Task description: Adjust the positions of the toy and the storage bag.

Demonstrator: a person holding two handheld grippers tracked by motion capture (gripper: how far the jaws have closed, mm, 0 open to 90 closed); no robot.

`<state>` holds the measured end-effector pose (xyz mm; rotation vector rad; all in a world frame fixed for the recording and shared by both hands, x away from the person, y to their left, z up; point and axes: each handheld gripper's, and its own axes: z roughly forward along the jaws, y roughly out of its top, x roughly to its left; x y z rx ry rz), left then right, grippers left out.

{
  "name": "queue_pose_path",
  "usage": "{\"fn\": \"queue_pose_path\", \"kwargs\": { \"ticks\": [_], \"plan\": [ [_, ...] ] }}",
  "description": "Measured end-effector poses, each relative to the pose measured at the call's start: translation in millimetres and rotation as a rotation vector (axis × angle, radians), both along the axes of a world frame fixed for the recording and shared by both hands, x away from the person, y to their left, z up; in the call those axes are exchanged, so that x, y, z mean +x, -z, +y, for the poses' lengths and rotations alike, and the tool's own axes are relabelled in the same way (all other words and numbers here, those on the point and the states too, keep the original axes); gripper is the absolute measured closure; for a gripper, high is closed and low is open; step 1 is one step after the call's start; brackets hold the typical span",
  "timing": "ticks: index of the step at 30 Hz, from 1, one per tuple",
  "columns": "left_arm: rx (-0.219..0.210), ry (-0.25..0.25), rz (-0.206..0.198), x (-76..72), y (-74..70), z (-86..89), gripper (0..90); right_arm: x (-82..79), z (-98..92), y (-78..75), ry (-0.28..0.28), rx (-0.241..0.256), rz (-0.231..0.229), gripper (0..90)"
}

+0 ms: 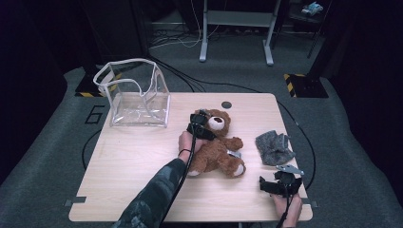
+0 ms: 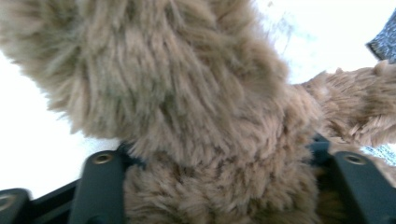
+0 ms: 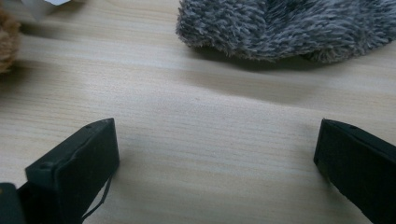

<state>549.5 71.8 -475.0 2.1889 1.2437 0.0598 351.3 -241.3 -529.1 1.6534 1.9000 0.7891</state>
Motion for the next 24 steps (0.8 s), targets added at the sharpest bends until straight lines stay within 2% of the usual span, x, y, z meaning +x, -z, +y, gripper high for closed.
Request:
{"fn": "queue_pose_path", "kwargs": {
  "ticks": [2,5,6,7,11,12,13,17,24],
  "plan": [
    [-0.024,-0.001,-0.021,-2.3,-0.9,2.4,48.0,-0.2,-0.1,0.3,0.002,0.002,-0.002,0.0],
    [-0.072,-0.014,-0.056,-6.8,-2.5,6.5,49.7,-0.6,-0.1,0.5,0.002,0.003,-0.005,0.0],
    [-0.076,0.000,-0.069,-7.9,-4.1,8.3,50.4,-0.8,0.2,0.4,0.007,0.006,-0.004,0.0],
    [-0.103,-0.004,-0.079,-9.9,-5.4,9.5,51.4,-0.8,0.2,0.5,0.006,0.005,-0.006,0.0],
    [-0.150,0.005,-0.132,-17.7,-14.6,13.0,52.4,-0.8,0.0,0.9,0.006,0.007,-0.011,0.0],
    [-0.170,0.014,-0.159,-21.1,-19.7,16.1,52.8,-1.3,0.5,0.8,0.012,0.010,-0.009,0.0],
    [-0.170,0.014,-0.159,-21.1,-19.7,16.1,52.8,-1.3,0.4,0.9,0.011,0.009,-0.009,0.0],
    [-0.217,0.021,-0.196,-27.2,-27.9,23.9,52.7,-1.4,0.4,0.9,0.012,0.009,-0.010,0.0],
    [-0.285,0.020,-0.246,-32.6,-39.4,46.0,52.9,-1.3,0.1,1.1,0.009,0.006,-0.013,0.0]
  ]
}}
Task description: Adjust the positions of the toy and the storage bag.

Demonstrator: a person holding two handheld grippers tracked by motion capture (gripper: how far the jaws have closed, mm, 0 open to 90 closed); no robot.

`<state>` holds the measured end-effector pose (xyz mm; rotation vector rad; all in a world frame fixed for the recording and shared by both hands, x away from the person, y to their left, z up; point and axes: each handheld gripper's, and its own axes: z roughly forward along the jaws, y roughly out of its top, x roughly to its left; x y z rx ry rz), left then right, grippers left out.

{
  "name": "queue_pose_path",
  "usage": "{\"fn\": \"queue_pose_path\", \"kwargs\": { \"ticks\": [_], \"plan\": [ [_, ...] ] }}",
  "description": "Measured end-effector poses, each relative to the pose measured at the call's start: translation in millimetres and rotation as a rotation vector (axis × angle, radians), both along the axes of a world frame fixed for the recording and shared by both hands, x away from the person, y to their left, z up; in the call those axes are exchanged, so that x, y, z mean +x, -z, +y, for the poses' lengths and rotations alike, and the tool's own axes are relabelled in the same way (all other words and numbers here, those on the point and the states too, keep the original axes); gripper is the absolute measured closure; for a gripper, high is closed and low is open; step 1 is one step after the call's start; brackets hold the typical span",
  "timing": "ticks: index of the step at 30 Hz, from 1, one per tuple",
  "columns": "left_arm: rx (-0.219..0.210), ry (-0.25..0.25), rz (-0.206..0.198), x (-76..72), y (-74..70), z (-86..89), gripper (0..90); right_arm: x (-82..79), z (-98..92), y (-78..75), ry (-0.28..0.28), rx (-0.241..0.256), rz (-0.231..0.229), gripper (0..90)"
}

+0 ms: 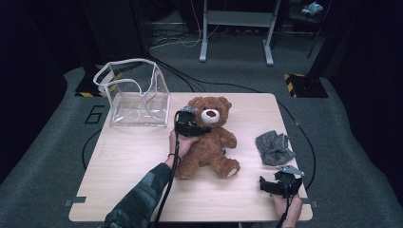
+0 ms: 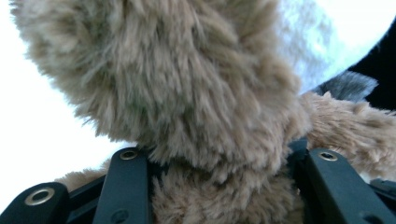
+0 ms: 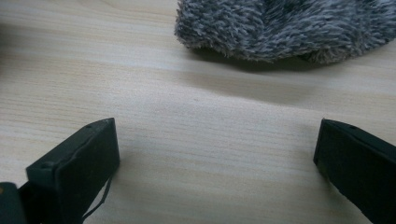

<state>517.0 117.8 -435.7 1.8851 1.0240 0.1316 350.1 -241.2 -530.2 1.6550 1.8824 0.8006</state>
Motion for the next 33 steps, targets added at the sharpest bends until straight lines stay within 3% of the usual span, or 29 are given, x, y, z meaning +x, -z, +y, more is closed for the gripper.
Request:
{"fn": "queue_pose_path", "kwargs": {
  "ticks": [5,17,33],
  "plan": [
    [-0.023,0.000,-0.017,-3.7,-8.2,13.2,53.0,0.1,0.2,0.0,0.003,0.001,-0.001,0.0],
    [-0.014,0.019,-0.060,-15.7,-36.3,44.9,52.9,0.1,0.2,0.0,0.004,0.000,-0.002,0.0],
    [0.005,0.008,-0.054,-30.1,-52.8,99.4,52.5,-0.1,0.4,-0.1,0.006,-0.001,0.001,0.0]
  ]
}}
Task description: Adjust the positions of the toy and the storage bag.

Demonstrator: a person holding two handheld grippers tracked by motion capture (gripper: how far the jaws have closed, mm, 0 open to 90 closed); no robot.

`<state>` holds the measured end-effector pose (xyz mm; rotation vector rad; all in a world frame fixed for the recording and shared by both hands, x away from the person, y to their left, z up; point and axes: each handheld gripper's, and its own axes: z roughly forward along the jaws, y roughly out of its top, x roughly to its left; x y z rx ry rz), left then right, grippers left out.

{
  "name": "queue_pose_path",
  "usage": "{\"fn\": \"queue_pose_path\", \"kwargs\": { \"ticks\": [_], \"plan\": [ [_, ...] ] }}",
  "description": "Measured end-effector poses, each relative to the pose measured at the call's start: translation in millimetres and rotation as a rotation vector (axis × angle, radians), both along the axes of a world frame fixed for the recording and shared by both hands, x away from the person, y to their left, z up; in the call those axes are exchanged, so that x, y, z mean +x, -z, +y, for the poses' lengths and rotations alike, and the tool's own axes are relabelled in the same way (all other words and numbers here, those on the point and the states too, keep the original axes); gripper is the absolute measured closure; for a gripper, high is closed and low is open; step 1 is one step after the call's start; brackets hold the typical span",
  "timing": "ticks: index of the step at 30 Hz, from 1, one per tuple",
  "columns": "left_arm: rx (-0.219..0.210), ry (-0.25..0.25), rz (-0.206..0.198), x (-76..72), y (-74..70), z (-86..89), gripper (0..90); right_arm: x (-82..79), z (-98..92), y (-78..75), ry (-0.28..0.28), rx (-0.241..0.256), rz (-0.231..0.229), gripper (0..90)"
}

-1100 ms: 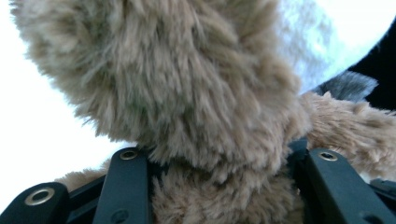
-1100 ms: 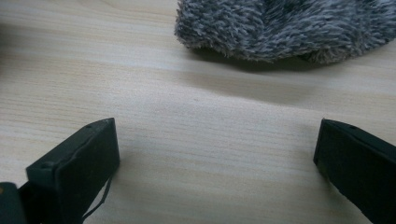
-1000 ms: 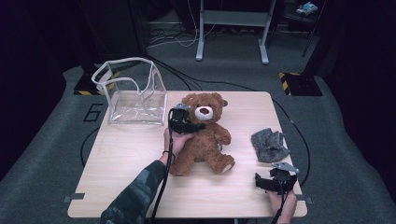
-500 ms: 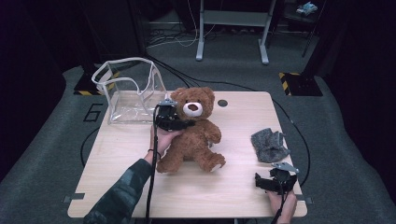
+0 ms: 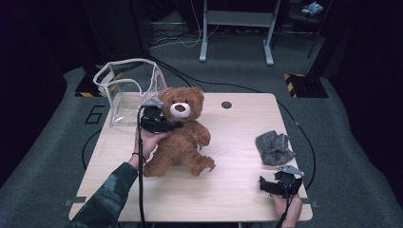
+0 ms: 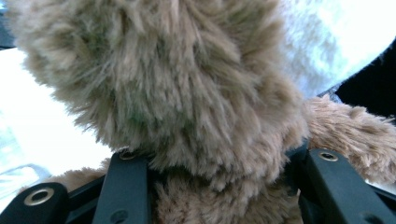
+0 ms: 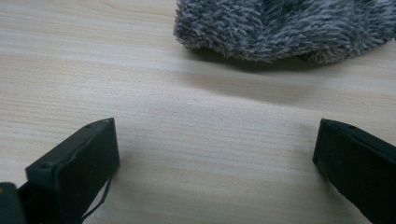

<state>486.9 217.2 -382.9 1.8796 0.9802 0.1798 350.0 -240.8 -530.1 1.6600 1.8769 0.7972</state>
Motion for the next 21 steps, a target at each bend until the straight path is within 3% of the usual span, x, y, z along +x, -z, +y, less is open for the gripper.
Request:
{"fn": "queue_pose_path", "kwargs": {
  "ticks": [6,13,21],
  "plan": [
    [0.013,-0.016,0.008,-6.4,0.2,25.5,52.5,0.0,-0.1,0.0,-0.002,-0.001,-0.001,0.0],
    [-0.011,-0.049,0.024,-14.1,0.4,55.3,52.4,0.0,0.0,0.0,-0.001,-0.001,-0.001,0.0],
    [0.007,-0.080,0.046,-25.0,2.3,86.5,52.1,0.1,0.0,0.1,-0.001,-0.002,-0.001,0.0]
  ]
}}
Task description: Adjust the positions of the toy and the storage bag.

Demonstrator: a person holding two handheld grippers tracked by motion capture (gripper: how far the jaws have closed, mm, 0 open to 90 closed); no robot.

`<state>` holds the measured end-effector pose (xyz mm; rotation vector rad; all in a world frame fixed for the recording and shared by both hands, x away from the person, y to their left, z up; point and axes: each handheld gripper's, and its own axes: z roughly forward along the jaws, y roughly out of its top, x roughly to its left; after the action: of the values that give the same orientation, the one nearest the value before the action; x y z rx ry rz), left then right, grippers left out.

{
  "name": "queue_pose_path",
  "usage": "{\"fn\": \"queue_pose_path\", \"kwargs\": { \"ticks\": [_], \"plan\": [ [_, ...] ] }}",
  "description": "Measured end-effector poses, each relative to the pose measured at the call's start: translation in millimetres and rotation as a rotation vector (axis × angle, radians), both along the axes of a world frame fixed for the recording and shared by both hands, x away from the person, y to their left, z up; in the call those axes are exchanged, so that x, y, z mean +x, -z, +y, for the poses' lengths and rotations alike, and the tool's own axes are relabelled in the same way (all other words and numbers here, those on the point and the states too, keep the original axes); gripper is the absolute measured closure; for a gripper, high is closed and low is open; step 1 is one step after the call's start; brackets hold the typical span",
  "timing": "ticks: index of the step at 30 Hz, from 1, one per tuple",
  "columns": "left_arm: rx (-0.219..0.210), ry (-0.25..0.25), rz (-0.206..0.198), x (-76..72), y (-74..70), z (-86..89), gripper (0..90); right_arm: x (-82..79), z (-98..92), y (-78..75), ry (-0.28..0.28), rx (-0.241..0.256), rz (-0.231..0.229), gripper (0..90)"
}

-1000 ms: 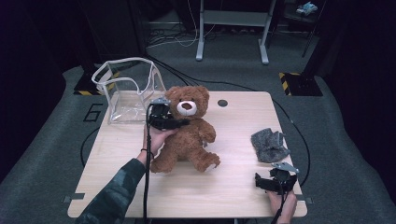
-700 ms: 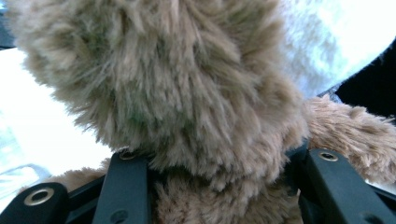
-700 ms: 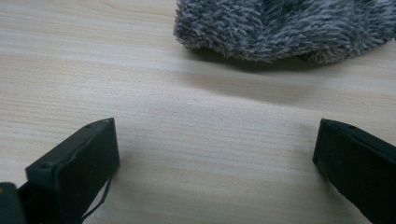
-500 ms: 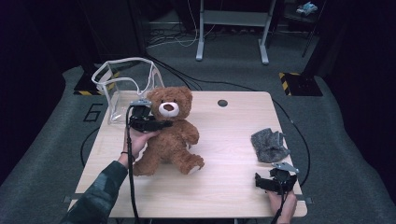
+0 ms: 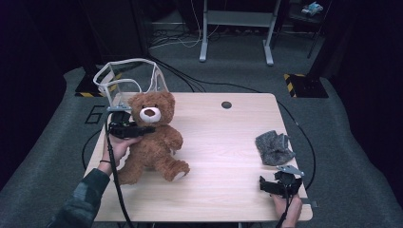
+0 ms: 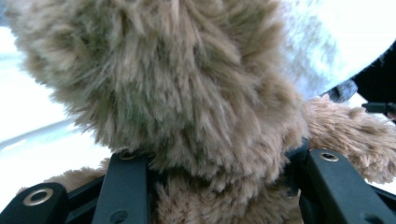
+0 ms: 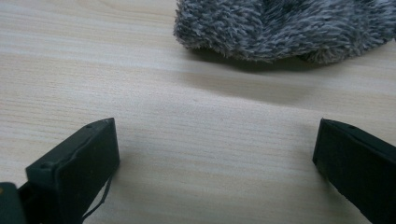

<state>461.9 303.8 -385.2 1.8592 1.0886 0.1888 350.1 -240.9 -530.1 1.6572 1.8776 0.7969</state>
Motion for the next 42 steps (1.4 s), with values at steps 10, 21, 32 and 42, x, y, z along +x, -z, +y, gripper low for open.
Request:
{"fn": "queue_pose_path", "kwargs": {
  "ticks": [10,21,32,42],
  "plan": [
    [0.012,-0.049,0.035,-14.4,8.4,37.1,52.0,0.1,0.0,-0.1,0.000,0.000,0.000,0.0],
    [0.030,-0.051,0.116,-25.6,27.6,72.3,51.7,0.1,0.1,0.0,0.001,0.000,0.001,0.0],
    [0.013,-0.014,0.260,-16.5,57.3,93.6,50.6,0.0,0.2,0.0,0.001,0.000,0.000,0.0],
    [0.030,-0.015,0.330,-9.2,75.2,88.7,31.8,-0.6,1.5,-0.6,-0.014,-0.015,-0.005,0.0]
  ]
}}
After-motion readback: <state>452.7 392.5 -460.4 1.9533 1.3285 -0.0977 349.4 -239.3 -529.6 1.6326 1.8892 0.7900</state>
